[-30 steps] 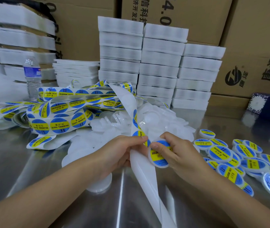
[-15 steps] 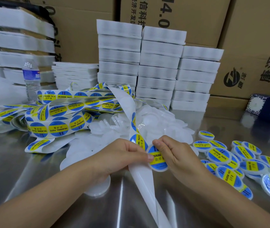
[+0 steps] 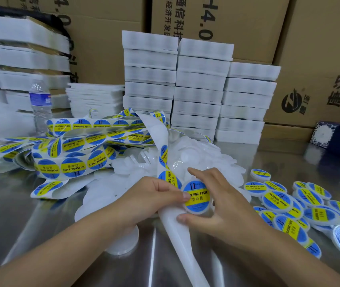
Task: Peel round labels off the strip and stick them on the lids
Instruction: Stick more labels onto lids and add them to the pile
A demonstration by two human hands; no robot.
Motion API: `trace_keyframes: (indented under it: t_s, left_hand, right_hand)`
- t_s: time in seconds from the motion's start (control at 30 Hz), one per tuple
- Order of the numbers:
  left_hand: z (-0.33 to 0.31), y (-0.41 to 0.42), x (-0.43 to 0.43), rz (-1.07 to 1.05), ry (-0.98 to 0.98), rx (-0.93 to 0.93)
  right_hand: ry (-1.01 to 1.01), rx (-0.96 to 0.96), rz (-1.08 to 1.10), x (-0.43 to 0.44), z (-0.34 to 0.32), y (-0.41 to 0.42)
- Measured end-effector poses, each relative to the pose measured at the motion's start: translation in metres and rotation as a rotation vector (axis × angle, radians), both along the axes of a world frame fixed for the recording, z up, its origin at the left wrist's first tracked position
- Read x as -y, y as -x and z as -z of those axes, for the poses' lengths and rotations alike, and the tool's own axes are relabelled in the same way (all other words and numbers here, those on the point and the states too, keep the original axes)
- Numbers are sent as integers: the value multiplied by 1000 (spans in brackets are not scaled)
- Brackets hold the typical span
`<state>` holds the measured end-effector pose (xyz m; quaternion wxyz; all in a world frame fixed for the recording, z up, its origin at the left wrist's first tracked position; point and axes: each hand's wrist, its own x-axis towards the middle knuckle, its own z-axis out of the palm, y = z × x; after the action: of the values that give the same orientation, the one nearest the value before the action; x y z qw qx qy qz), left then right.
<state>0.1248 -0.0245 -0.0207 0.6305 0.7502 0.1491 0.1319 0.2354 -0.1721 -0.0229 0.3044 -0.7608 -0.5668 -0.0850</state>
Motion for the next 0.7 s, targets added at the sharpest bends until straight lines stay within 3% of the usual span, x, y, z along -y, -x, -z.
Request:
trace_keyframes:
  t_s: [0.27, 0.4, 0.57, 0.7]
  left_hand:
    - [0, -1, 3, -30, -8, 19]
    - [-4, -3, 1, -45, 84, -8]
    - [0, -2, 2, -53, 12, 19]
    - [-1, -2, -4, -169, -45, 132]
  right_hand:
    - [-141, 54, 27, -2, -2, -2]
    - [-184, -9, 266, 3, -6, -23]
    - [141, 262, 762, 17, -17, -56]
    - [371, 266, 995, 36, -23, -81]
